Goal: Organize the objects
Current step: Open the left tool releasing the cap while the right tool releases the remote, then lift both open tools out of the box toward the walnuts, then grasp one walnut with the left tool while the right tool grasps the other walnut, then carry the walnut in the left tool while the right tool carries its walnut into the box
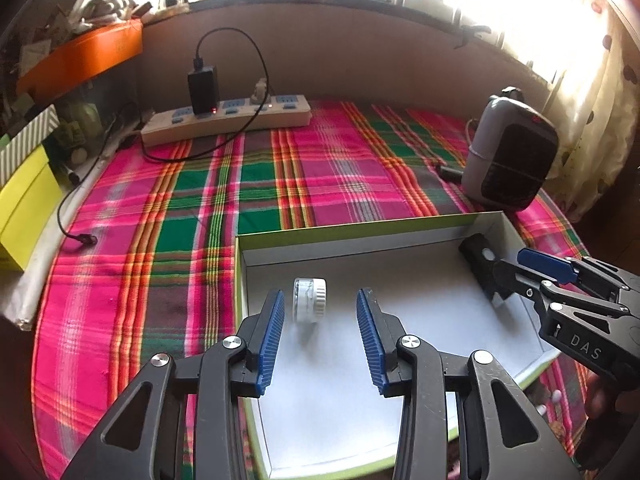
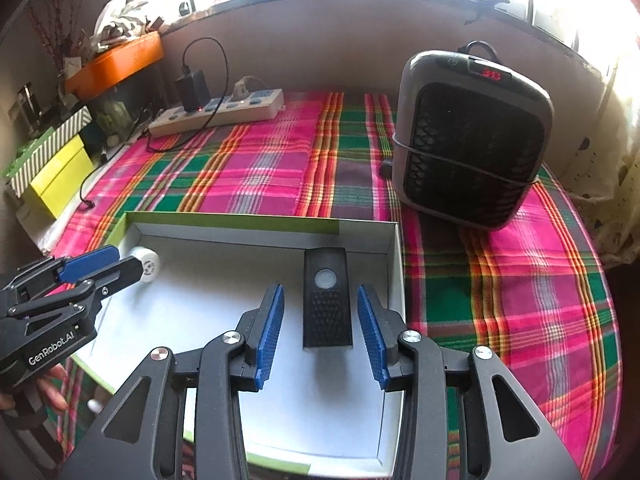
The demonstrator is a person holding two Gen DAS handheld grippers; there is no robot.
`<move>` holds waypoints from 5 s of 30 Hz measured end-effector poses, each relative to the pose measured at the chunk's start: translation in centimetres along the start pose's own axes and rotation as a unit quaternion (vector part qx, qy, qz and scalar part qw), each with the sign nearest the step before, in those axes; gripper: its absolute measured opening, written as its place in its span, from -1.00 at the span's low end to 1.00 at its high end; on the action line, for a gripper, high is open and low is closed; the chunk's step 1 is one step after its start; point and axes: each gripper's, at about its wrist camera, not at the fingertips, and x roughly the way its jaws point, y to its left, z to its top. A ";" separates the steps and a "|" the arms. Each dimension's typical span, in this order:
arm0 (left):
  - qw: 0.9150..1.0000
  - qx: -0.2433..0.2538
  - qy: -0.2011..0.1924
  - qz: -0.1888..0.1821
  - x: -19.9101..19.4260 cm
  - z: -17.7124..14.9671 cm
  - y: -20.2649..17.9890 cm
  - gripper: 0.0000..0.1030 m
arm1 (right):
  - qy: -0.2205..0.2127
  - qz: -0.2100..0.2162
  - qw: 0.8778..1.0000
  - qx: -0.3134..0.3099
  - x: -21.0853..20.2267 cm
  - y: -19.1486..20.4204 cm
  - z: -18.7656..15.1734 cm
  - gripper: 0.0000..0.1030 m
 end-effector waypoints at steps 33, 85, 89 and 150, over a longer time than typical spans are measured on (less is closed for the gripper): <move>0.998 -0.050 -0.022 -0.036 -7.7 -9.4 2.1 -0.26 | -0.037 -0.017 0.998 0.042 -8.7 -0.2 -10.0 -0.03; 0.996 0.017 0.038 -0.079 -6.1 -11.7 -4.7 -0.18 | -0.002 -0.016 1.000 0.012 -7.8 -0.5 -14.4 -0.38; 0.996 0.023 0.041 -0.070 -5.6 -11.6 -5.1 -0.18 | -0.001 -0.014 1.000 0.010 -7.8 -0.6 -14.4 -0.38; 0.998 0.048 0.013 -0.042 -6.9 -10.8 -5.5 -0.44 | -0.020 -0.004 1.000 0.006 -9.0 -0.5 -13.4 -0.38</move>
